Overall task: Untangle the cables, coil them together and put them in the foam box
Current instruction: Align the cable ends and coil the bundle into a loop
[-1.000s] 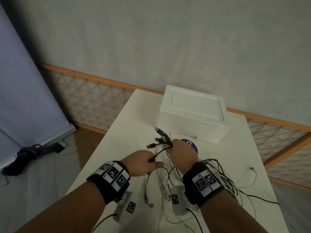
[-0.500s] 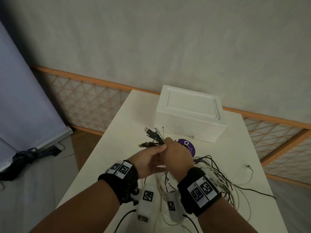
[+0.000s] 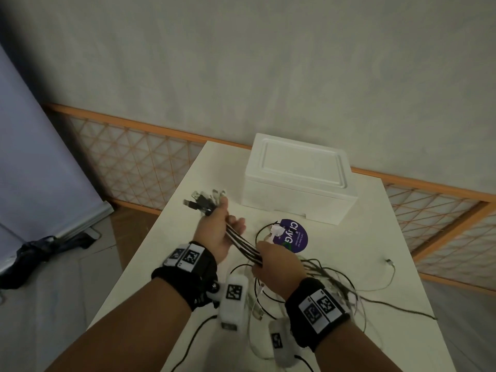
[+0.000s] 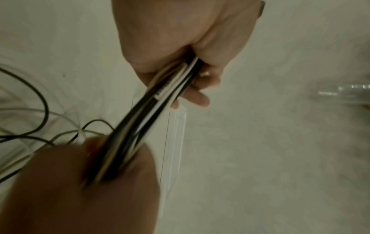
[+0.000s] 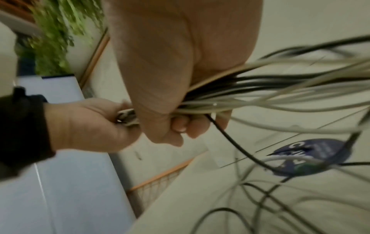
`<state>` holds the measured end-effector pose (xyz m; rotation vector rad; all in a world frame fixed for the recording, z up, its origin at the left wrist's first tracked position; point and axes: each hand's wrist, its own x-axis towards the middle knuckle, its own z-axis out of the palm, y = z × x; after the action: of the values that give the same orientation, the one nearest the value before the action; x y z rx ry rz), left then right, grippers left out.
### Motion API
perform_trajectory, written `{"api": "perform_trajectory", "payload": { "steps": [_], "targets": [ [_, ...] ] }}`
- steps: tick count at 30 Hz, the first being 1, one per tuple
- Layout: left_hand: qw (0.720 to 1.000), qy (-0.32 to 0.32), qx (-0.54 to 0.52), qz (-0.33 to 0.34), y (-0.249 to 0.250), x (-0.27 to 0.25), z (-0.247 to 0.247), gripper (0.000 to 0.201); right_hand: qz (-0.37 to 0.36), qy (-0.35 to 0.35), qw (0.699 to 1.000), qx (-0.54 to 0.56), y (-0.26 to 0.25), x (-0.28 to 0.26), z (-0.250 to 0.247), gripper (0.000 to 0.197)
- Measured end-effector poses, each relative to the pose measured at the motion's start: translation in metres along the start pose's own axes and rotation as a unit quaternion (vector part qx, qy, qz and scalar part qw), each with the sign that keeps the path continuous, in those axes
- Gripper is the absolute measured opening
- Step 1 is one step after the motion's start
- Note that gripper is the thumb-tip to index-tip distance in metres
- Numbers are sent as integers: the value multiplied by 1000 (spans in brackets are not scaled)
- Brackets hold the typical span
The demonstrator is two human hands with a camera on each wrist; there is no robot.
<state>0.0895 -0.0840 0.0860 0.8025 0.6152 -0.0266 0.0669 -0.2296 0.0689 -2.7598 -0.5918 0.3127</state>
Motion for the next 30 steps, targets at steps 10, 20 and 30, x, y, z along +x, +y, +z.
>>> {"api": "perform_trajectory", "payload": {
  "steps": [10, 20, 30],
  "targets": [
    [984, 92, -148, 31, 65, 35, -62, 49, 206, -48, 977, -21, 93, -30, -1, 18],
    [986, -68, -141, 61, 38, 17, -39, 17, 100, -15, 992, -69, 43, -17, -66, 85],
    [977, -186, 13, 104, 20, -20, -15, 26, -91, 58, 993, -51, -55, 24, -26, 42]
  ]
}}
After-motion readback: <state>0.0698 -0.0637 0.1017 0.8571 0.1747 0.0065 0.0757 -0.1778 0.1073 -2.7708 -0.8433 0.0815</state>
